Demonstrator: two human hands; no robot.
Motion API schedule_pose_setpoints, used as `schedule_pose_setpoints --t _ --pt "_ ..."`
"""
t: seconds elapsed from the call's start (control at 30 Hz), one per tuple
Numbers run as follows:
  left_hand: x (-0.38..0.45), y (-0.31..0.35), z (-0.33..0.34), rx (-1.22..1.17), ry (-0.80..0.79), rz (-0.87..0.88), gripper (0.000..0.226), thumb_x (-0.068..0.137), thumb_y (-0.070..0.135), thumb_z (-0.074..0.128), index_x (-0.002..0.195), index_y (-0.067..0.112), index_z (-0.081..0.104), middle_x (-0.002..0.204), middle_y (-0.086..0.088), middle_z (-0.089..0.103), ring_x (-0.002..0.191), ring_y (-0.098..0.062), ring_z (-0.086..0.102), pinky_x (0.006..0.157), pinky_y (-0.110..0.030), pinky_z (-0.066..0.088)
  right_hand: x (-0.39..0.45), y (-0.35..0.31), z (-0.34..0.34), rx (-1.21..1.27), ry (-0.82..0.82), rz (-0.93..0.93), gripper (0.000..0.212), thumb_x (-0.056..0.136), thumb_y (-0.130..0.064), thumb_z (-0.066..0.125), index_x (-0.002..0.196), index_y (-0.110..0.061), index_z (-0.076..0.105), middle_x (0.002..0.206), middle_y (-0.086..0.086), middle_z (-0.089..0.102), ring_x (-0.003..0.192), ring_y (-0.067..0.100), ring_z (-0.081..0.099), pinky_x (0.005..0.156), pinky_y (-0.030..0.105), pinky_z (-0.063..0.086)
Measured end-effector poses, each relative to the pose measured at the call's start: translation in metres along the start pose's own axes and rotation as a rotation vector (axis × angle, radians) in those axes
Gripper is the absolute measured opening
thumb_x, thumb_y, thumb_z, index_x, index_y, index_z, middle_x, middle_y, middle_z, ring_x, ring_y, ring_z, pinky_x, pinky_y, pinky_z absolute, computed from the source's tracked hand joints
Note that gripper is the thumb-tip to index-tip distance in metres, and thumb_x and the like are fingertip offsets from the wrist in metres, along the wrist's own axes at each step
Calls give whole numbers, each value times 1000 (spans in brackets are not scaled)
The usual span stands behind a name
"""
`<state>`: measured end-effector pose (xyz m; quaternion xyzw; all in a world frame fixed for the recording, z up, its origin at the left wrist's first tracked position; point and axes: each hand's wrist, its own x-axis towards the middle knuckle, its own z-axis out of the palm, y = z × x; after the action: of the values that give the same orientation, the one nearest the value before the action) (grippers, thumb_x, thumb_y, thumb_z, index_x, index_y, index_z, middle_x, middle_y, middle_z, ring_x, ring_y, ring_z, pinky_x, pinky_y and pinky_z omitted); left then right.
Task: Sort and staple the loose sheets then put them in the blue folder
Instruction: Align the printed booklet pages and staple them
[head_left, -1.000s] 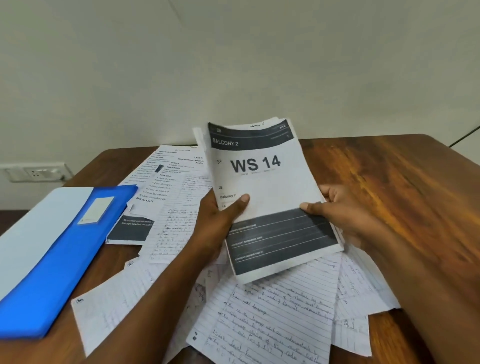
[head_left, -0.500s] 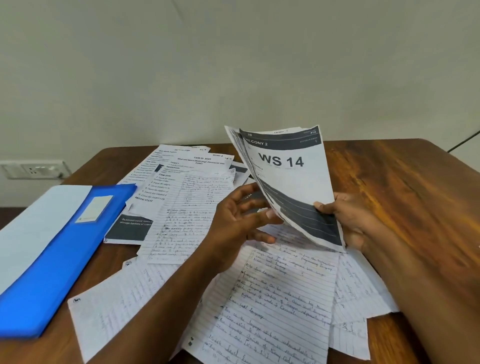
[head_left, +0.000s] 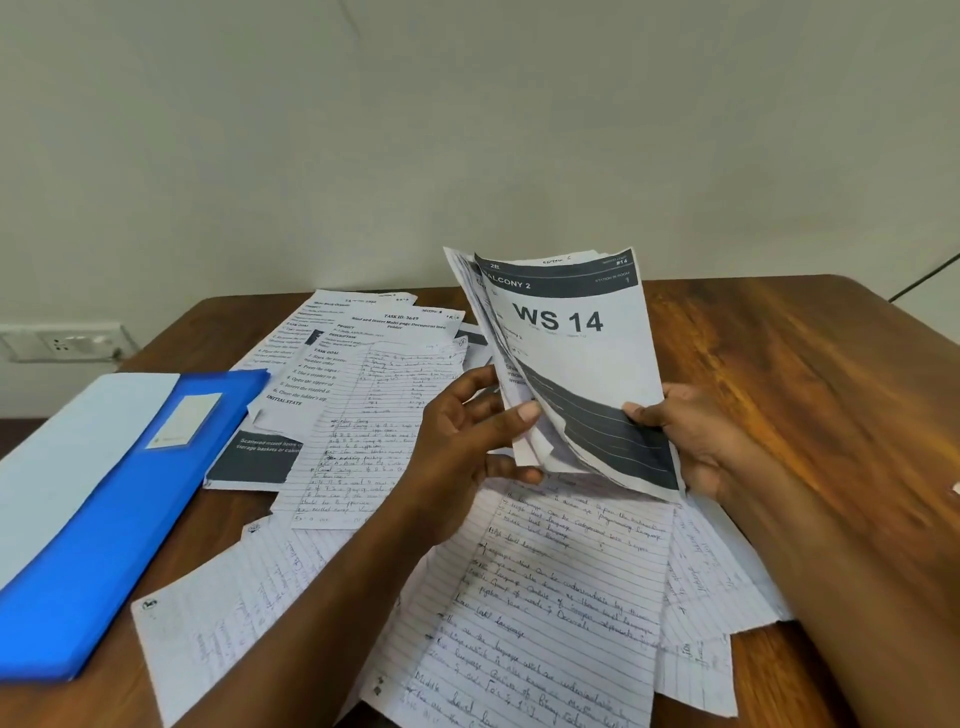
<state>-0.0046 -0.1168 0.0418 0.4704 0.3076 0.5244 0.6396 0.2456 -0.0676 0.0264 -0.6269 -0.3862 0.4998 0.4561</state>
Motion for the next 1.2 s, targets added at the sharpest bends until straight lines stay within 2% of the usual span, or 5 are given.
schedule_pose_setpoints --t 0.4,0.63,0.83,1.0,1.2 --pt "1 1 -4 50 -3 72 60 83 -13 68 135 15 59 98 -12 79 78 -28 78 55 -35 64 0 0 -1 12 -1 1 18 97 5 63 113 1 68 112 20 75 108 36 66 103 50 50" --pt "1 4 -7 147 8 121 66 78 -2 65 140 17 59 105 -18 79 81 -33 78 61 -36 64 2 1 -2 57 29 -6 14 95 4 64 102 -6 70 112 18 76 113 37 67 107 53 50" --pt "-1 6 -6 152 89 119 66 80 34 81 140 16 60 112 -18 78 91 -40 76 61 -37 65 2 -1 -1 84 65 -46 18 96 1 65 113 -4 69 115 13 76 116 35 67 108 56 50" --pt "-1 6 -7 180 77 129 52 88 11 74 138 17 59 112 -15 79 94 -35 78 62 -37 66 -1 -2 -1 101 99 -89 13 98 -2 65 109 -6 69 109 9 77 110 31 69 101 50 54" --pt "-2 8 -8 112 47 123 54 83 18 76 135 20 63 114 -16 78 81 -29 79 58 -34 65 1 -1 0 114 109 -89 13 97 0 65 108 -5 70 105 10 78 108 34 71 100 51 56"
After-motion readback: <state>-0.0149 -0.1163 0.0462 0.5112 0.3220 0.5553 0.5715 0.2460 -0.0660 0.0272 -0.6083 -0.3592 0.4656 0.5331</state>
